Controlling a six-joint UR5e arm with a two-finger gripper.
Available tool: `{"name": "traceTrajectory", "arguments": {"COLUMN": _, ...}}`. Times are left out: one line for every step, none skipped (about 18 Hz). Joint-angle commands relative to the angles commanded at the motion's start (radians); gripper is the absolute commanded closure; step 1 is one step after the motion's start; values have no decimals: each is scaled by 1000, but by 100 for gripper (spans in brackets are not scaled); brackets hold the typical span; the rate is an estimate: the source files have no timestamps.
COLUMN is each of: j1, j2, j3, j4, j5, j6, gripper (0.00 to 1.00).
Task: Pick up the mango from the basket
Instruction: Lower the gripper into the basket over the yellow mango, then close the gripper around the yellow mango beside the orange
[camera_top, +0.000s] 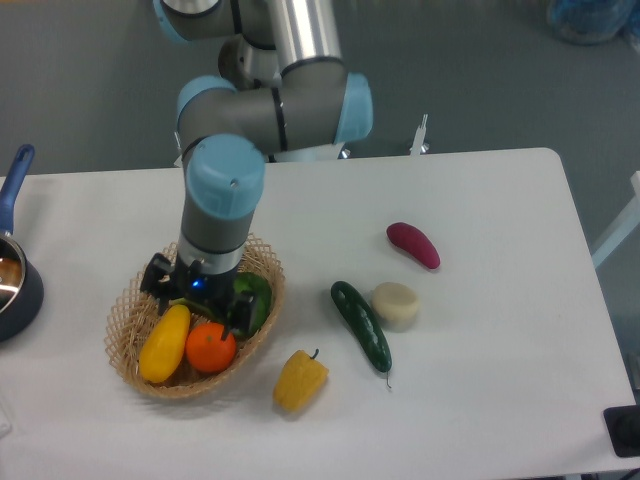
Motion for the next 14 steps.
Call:
{"name": "traceTrajectory", "arguments": {"j1": -14, "j2": -8, "j3": 0, "j4": 9, "j5": 17, "j6": 0, "gripper": 0}}
{"name": "traceTrajectory", "arguments": {"j1": -28, "j2": -14, "j3": 0, "j4": 11, "j5": 22, "j6": 0, "gripper": 0}}
{"name": "traceTrajectory", "arguments": {"j1": -29, "j2": -20, "j3": 0, "j4": 14, "j5": 23, "j6": 0, "gripper": 0}}
{"name": "traceTrajectory", "arguments": {"j1": -32, "j2": -29, "j3": 0, "j4": 15, "j5": 23, "j6": 0, "gripper": 0}}
{"name": "traceTrajectory", "arguments": {"j1": -40, "j2": -32, "j3": 0, "j4": 19, "j5": 25, "j6": 0, "gripper": 0}}
{"name": "traceTrajectory", "arguments": {"j1": -48, "j2": -37, "j3": 2, "j4": 19, "j5": 25, "j6": 0, "gripper": 0}}
{"name": "traceTrajectory", "arguments": {"j1": -51, "j2": -40, "j3": 0, "j4": 20, "j5": 25, "j6": 1, "gripper": 0}}
{"name": "traceTrajectory", "arguments": {"j1": -52, "j2": -45, "j3": 0, "j4": 19, "j5": 25, "j6": 0, "gripper": 0}}
{"name": "traceTrajectory", "arguments": {"j1": -52, "j2": -45, "j3": -2, "j4": 19, "j5": 26, "j6": 0, "gripper": 0}}
{"name": "traceTrajectory", "arguments": {"j1": -52, "j2": -45, "j3": -8, "j4": 19, "j5": 37, "j6": -2, "gripper": 0}}
{"name": "traceTrajectory", "arguments": {"j1": -54, "j2": -49, "j3": -12, "j4": 19, "j5": 60, "j6": -2, "gripper": 0}}
{"name": "traceTrajectory", "arguments": {"j1": -63, "j2": -60, "j3": -9, "j4": 19, "j5": 83, "j6": -3, "gripper": 0}}
{"name": "traceTrajectory", "arguments": {"j1": -72, "j2": -72, "j3": -2, "j4": 28, "j5": 103, "j6": -5, "gripper": 0}}
{"name": "traceTrajectory", "arguments": {"j1": -75, "j2": -78, "j3": -2, "j4": 44, "j5": 117, "j6": -11, "gripper": 0}}
